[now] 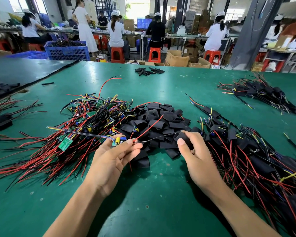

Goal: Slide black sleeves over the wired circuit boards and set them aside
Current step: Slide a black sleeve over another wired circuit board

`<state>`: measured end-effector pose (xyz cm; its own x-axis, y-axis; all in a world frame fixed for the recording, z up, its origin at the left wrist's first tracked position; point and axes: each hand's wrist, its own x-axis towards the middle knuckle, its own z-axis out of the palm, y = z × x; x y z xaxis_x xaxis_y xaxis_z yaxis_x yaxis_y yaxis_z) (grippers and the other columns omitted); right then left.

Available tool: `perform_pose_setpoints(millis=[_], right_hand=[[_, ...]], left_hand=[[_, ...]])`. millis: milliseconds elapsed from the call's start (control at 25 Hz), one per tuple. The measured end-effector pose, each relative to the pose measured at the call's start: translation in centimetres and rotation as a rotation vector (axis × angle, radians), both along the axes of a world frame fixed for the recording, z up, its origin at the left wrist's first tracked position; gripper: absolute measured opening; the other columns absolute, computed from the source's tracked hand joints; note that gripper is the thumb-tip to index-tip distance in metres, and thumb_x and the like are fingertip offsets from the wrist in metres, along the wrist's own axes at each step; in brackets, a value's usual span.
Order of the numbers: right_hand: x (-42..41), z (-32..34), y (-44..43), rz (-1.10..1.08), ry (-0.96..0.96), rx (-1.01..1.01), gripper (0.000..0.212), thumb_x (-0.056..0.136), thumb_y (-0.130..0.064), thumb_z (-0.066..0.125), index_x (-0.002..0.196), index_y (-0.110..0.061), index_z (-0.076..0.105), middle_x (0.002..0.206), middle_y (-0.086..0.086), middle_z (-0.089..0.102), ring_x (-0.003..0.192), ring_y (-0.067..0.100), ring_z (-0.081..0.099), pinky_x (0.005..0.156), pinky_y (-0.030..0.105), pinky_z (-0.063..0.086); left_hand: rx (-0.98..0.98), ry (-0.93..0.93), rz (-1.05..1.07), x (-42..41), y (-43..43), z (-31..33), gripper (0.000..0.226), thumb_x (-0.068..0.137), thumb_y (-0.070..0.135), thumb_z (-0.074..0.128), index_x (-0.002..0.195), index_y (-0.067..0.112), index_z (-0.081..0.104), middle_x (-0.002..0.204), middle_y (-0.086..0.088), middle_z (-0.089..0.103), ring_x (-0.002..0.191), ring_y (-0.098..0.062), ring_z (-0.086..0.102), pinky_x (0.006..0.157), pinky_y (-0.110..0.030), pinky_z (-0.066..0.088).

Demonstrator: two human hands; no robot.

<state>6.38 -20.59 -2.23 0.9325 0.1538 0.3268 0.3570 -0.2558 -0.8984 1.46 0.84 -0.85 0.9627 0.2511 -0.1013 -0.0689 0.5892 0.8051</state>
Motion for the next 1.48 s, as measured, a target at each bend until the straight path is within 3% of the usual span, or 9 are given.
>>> perform_pose_setpoints(millis=[120, 240, 480, 840, 960, 1120, 1320, 1480], right_hand=[[-0.1, 0.2, 0.0, 0.005, -0.071, 0.038, 0.018, 0.097, -0.030, 0.054, 0.114, -0.035, 0.060, 0.112, -0.006, 0.057, 0.103, 0.002, 0.055, 0.084, 0.009, 0.039], [-0.1, 0.1, -0.1, 0.004, -0.086, 0.042, 0.020, 0.100, -0.022, 0.058, 0.111, -0.038, 0.059, 0.112, -0.002, 0.056, 0.104, 0.004, 0.056, 0.085, 0.009, 0.040], [0.6, -0.4, -0.3, -0.018, -0.025, 0.015, 0.029, 0.097, -0.017, 0.063, 0.110, -0.043, 0.059, 0.113, -0.005, 0.057, 0.097, -0.005, 0.056, 0.079, 0.004, 0.039], [1.1, -0.6, -0.4, -0.006, 0.087, 0.103, 0.027, 0.092, -0.012, 0.069, 0.113, -0.028, 0.066, 0.119, -0.002, 0.063, 0.110, 0.000, 0.061, 0.096, 0.014, 0.044], [0.9, -0.3, -0.5, 0.019, 0.105, 0.067, 0.027, 0.092, -0.012, 0.069, 0.113, -0.030, 0.066, 0.119, -0.005, 0.063, 0.110, -0.002, 0.060, 0.099, 0.018, 0.045], [0.3, 0.1, -0.5, 0.094, 0.127, -0.006, 0.028, 0.093, -0.015, 0.068, 0.111, -0.036, 0.066, 0.112, -0.007, 0.062, 0.087, -0.010, 0.058, 0.078, 0.006, 0.041], [-0.1, 0.1, -0.6, 0.198, 0.155, -0.093, 0.027, 0.092, -0.016, 0.069, 0.116, -0.029, 0.068, 0.109, -0.008, 0.061, 0.096, 0.001, 0.062, 0.082, 0.012, 0.045], [-0.3, -0.1, -0.5, 0.187, 0.017, -0.281, 0.028, 0.087, -0.025, 0.076, 0.114, -0.029, 0.071, 0.102, -0.016, 0.061, 0.099, 0.003, 0.059, 0.086, 0.012, 0.040]], left_hand=[[0.036, -0.002, 0.010, 0.1, -0.1, -0.1, 0.029, 0.080, -0.004, 0.066, 0.099, 0.009, 0.050, 0.092, -0.021, 0.074, 0.083, -0.030, 0.075, 0.071, -0.030, 0.061], [0.073, -0.022, 0.008, 0.0, -0.1, -0.2, 0.038, 0.072, 0.000, 0.070, 0.103, 0.008, 0.050, 0.090, -0.023, 0.073, 0.080, -0.032, 0.075, 0.069, -0.031, 0.061], [0.184, -0.001, -0.042, -0.1, -0.1, -0.5, 0.031, 0.076, -0.006, 0.069, 0.102, 0.005, 0.054, 0.089, -0.025, 0.071, 0.079, -0.038, 0.073, 0.067, -0.033, 0.060], [0.345, 0.015, -0.059, -0.2, -0.2, -0.8, 0.027, 0.083, -0.022, 0.055, 0.096, 0.001, 0.057, 0.077, -0.021, 0.068, 0.068, -0.035, 0.069, 0.061, -0.032, 0.059], [0.335, 0.016, -0.059, -0.2, -0.2, -0.9, 0.027, 0.082, -0.023, 0.054, 0.096, 0.000, 0.057, 0.077, -0.021, 0.068, 0.068, -0.036, 0.069, 0.062, -0.032, 0.059], [0.314, 0.008, -0.049, -0.2, -0.1, -0.9, 0.026, 0.083, -0.023, 0.052, 0.096, -0.001, 0.057, 0.077, -0.021, 0.067, 0.068, -0.036, 0.068, 0.062, -0.031, 0.058], [0.245, -0.001, -0.020, -0.1, 0.0, -0.7, 0.025, 0.084, -0.022, 0.053, 0.095, -0.001, 0.058, 0.078, -0.021, 0.067, 0.067, -0.035, 0.069, 0.063, -0.032, 0.059], [0.126, -0.019, -0.028, 0.0, -0.1, -0.3, 0.028, 0.077, -0.010, 0.065, 0.102, 0.001, 0.057, 0.087, -0.023, 0.071, 0.074, -0.034, 0.072, 0.067, -0.030, 0.060]])
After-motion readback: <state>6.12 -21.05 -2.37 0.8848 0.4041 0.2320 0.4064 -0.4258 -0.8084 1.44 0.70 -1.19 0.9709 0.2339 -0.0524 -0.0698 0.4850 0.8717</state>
